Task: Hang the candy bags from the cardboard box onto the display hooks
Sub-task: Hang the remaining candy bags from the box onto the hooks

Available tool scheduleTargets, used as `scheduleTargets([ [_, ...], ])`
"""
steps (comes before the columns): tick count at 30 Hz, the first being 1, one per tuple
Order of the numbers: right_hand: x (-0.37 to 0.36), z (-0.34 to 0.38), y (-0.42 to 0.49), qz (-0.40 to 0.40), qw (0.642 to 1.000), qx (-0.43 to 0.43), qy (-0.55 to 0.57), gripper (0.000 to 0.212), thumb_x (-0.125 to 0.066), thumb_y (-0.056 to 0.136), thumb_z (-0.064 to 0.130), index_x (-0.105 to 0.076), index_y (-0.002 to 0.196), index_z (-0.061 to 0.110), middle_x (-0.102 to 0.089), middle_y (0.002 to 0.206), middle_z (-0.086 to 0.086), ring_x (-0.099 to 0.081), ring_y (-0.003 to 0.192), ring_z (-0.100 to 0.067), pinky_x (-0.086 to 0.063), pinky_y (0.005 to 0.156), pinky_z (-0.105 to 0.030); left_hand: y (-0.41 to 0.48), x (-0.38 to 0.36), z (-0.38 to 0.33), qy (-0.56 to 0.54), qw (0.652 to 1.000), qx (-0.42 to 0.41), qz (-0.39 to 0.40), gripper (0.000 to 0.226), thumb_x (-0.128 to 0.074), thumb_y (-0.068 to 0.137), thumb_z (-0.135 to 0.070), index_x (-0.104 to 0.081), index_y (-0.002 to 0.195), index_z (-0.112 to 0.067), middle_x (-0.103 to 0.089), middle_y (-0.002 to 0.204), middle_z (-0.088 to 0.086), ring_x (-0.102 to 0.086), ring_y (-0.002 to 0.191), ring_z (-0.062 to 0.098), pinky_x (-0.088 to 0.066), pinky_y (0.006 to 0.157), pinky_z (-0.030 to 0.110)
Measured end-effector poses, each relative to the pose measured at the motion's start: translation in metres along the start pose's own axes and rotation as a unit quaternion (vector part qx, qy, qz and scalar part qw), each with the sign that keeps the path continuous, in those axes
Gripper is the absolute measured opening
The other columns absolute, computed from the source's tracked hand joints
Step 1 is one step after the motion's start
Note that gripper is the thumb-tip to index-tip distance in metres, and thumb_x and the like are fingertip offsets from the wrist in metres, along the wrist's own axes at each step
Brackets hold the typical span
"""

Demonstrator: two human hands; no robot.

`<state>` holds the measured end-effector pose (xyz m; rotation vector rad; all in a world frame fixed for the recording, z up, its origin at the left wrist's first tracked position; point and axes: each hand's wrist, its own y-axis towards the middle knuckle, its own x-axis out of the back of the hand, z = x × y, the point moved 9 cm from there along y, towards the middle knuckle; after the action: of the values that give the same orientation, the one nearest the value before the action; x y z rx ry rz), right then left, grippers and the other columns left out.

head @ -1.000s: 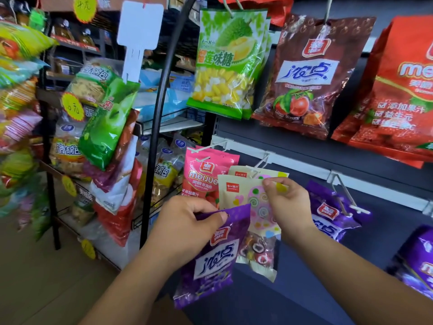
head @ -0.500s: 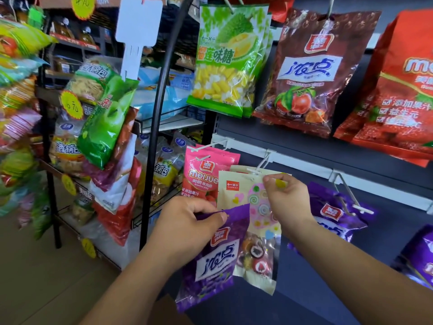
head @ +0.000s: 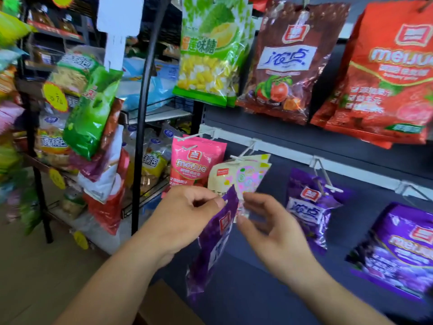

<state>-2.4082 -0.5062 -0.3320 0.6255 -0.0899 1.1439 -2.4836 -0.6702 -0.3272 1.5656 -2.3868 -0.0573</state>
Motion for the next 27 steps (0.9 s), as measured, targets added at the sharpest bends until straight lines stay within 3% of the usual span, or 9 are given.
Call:
scheduleTargets([
  [3, 0.01, -0.011, -0.019, 0.02, 0.996, -0.071, 0.043, 0.064, -0.088, 0.077, 0.035, -0.053, 0.13, 0.039, -0.067, 0.121, 0.036, -0.06, 0.118, 0.014, -0.049, 0.098, -0.014, -0.012, -0.023, -0.021, 0.077, 0.994, -0.052, 0.057, 0.014, -0.068, 0.095, -0.034, -0.08, 0.089, -0.031, -0.077, 0.09, -0.02, -0.069, 0.088, -0.004, -0.051, 0.077, 0.014],
  [6, 0.043, -0.016, -0.021, 0.013, 0.979, -0.133, 0.156, 0.048, -0.086, 0.076, 0.006, -0.067, 0.119, 0.014, -0.081, 0.103, 0.001, -0.076, 0.095, -0.011, -0.058, 0.08, -0.02, -0.02, -0.046, -0.037, 0.131, 0.983, -0.097, 0.088, 0.015, -0.066, 0.096, -0.035, -0.079, 0.089, -0.032, -0.076, 0.088, -0.02, -0.069, 0.086, -0.001, -0.052, 0.076, 0.02],
  [8, 0.056, -0.017, -0.031, 0.006, 0.967, -0.156, 0.203, 0.04, -0.086, 0.072, 0.004, -0.068, 0.106, -0.007, -0.079, 0.098, -0.023, -0.075, 0.086, -0.028, -0.062, 0.078, -0.033, -0.023, -0.061, -0.044, 0.138, 0.979, -0.121, 0.088, 0.014, -0.066, 0.096, -0.033, -0.079, 0.09, -0.031, -0.076, 0.091, -0.019, -0.069, 0.089, 0.0, -0.053, 0.08, 0.023],
  [10, 0.066, -0.023, -0.041, -0.013, 0.956, -0.176, 0.235, 0.037, -0.087, 0.068, 0.004, -0.068, 0.097, -0.009, -0.075, 0.098, -0.032, -0.073, 0.083, -0.033, -0.062, 0.079, -0.04, -0.026, -0.074, -0.047, 0.126, 0.979, -0.134, 0.086, 0.013, -0.067, 0.096, -0.032, -0.079, 0.091, -0.032, -0.076, 0.092, -0.017, -0.069, 0.091, 0.003, -0.053, 0.082, 0.025],
  [16, 0.087, -0.034, -0.056, -0.02, 0.944, -0.209, 0.253, 0.042, -0.093, 0.06, 0.0, -0.076, 0.099, 0.004, -0.076, 0.097, -0.029, -0.074, 0.08, -0.035, -0.062, 0.08, -0.043, -0.033, -0.108, -0.047, 0.111, 0.976, -0.169, 0.081, 0.014, -0.067, 0.096, -0.028, -0.077, 0.087, -0.029, -0.073, 0.08, -0.004, -0.067, 0.078, 0.016, -0.051, 0.075, 0.04],
  [19, 0.094, -0.027, -0.056, -0.007, 0.958, -0.192, 0.211, 0.023, -0.089, 0.068, 0.005, -0.079, 0.088, -0.001, -0.076, 0.091, -0.029, -0.074, 0.076, -0.033, -0.061, 0.072, -0.038, -0.034, -0.116, -0.047, 0.102, 0.977, -0.169, 0.081, 0.014, -0.068, 0.095, -0.025, -0.079, 0.09, -0.03, -0.076, 0.085, -0.013, -0.07, 0.084, 0.005, -0.054, 0.078, 0.031],
  [22, 0.113, -0.02, -0.048, -0.057, 0.974, -0.145, 0.166, 0.008, -0.083, 0.077, 0.003, -0.08, 0.084, -0.001, -0.078, 0.085, -0.024, -0.074, 0.072, -0.026, -0.062, 0.068, -0.032, -0.026, -0.109, -0.045, 0.058, 0.985, -0.161, 0.031, 0.012, -0.07, 0.094, -0.022, -0.079, 0.091, -0.029, -0.077, 0.087, -0.018, -0.071, 0.085, 0.0, -0.056, 0.077, 0.023],
  [24, 0.132, -0.025, -0.037, -0.111, 0.971, -0.133, 0.162, 0.003, -0.081, 0.081, 0.003, -0.08, 0.083, 0.001, -0.078, 0.082, -0.021, -0.072, 0.071, -0.025, -0.061, 0.066, -0.031, -0.018, -0.099, -0.039, 0.027, 0.989, -0.145, -0.018, 0.014, -0.07, 0.093, -0.023, -0.077, 0.104, -0.029, -0.075, 0.091, -0.018, -0.07, 0.086, 0.0, -0.057, 0.08, 0.022],
  [27, 0.155, -0.041, -0.019, -0.165, 0.964, -0.137, 0.158, 0.001, -0.08, 0.085, 0.008, -0.079, 0.084, 0.007, -0.076, 0.081, -0.016, -0.068, 0.076, -0.028, -0.058, 0.076, -0.038, -0.008, -0.098, -0.022, 0.021, 0.994, -0.105, -0.023, 0.031, -0.072, 0.091, -0.024, -0.068, 0.121, -0.032, -0.072, 0.098, -0.014, -0.066, 0.09, -0.002, -0.055, 0.084, 0.021],
])
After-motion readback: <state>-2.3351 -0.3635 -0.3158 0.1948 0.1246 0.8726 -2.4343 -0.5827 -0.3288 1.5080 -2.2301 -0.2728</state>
